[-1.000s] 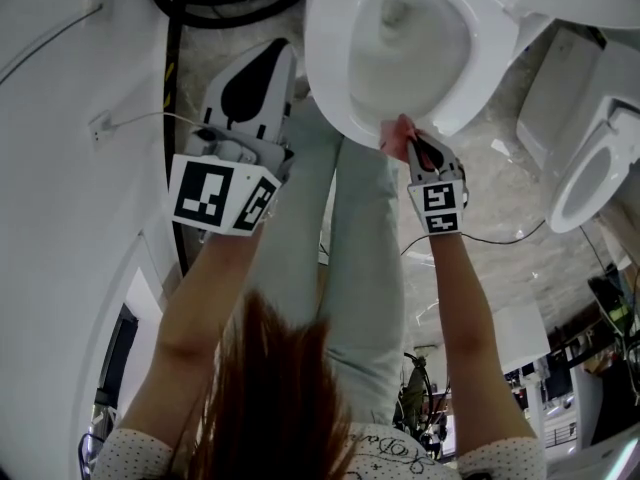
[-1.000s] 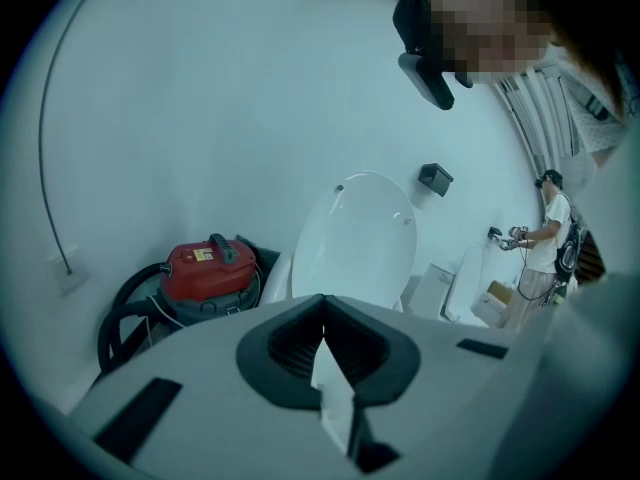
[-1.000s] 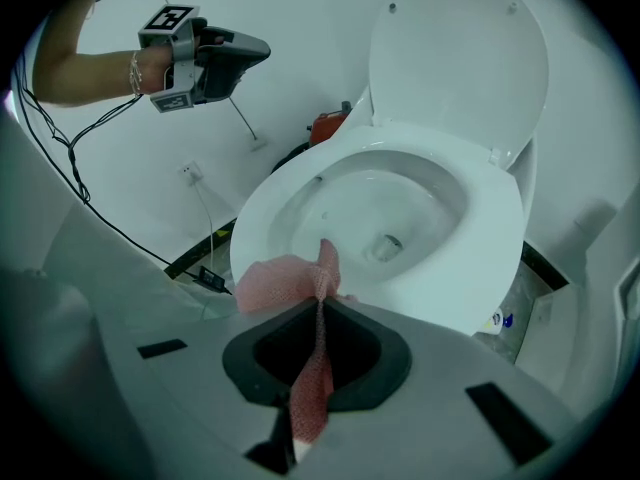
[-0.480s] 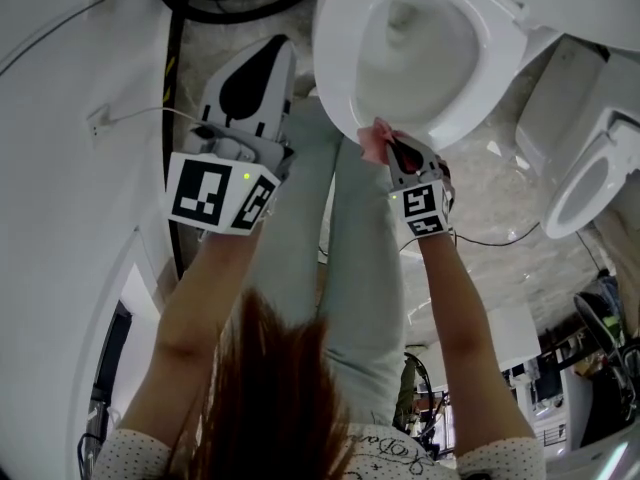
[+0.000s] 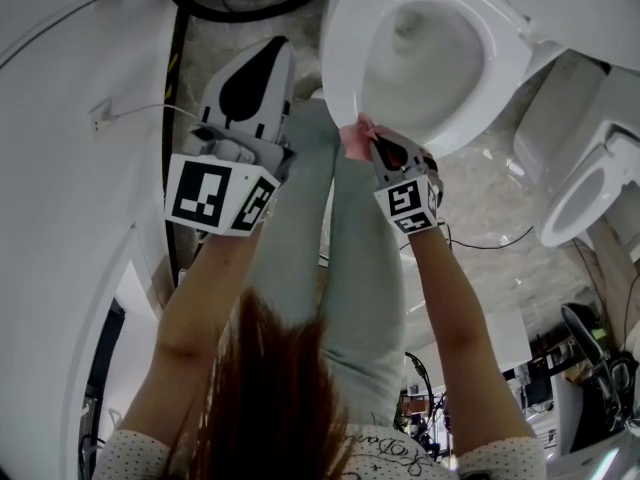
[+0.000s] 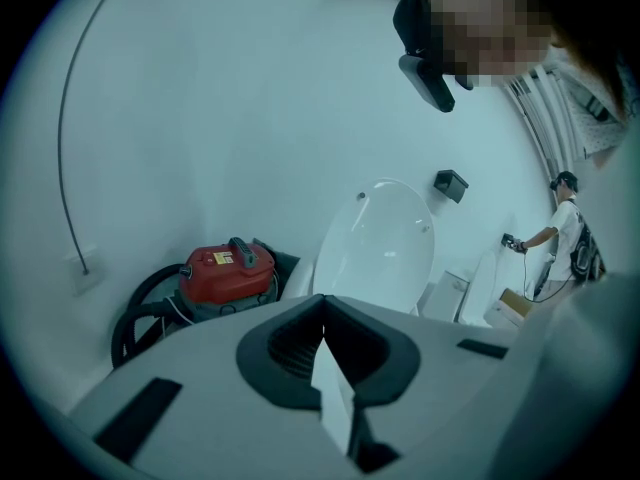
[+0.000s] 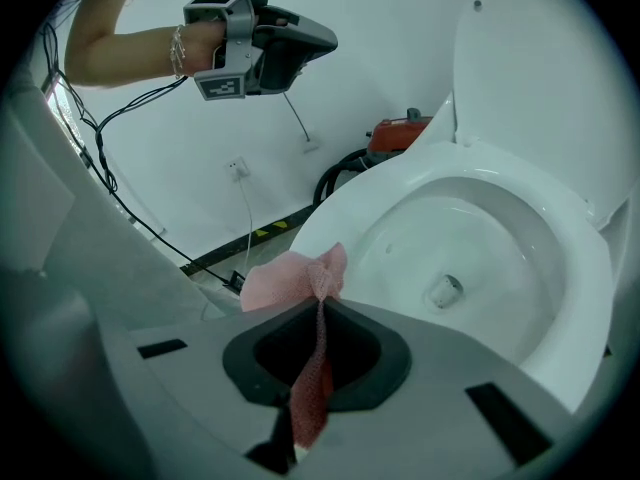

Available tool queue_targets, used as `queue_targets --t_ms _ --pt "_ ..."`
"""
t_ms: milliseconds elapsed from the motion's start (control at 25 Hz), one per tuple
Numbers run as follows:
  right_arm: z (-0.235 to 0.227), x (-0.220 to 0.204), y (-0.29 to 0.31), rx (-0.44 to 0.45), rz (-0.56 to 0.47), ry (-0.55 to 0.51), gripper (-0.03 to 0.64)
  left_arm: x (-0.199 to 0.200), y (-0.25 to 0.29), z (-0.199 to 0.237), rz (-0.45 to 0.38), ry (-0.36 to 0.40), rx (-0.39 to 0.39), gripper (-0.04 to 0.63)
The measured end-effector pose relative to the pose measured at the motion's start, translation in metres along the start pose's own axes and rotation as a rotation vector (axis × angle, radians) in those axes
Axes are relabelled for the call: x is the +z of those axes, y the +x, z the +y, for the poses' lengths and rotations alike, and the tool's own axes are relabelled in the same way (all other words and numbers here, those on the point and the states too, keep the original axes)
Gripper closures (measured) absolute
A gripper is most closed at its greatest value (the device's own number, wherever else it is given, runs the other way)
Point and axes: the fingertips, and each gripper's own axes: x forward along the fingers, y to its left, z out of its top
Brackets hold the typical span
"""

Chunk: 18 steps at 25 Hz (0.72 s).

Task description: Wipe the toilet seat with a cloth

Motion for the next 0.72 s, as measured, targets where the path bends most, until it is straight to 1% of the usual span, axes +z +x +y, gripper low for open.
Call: queue_targets --t_ms 160,720 --pt "0.001 0.009 0.006 0.017 -0.002 -0.030 0.592 0.001 -0.002 0.005 -0.007 -0.009 0.020 0.600" --pt "-0.003 0.039 0.022 0.057 -0.023 -0.063 0.589 0.000 -0.004 0.013 -0.013 -0.025 0.061 0.600"
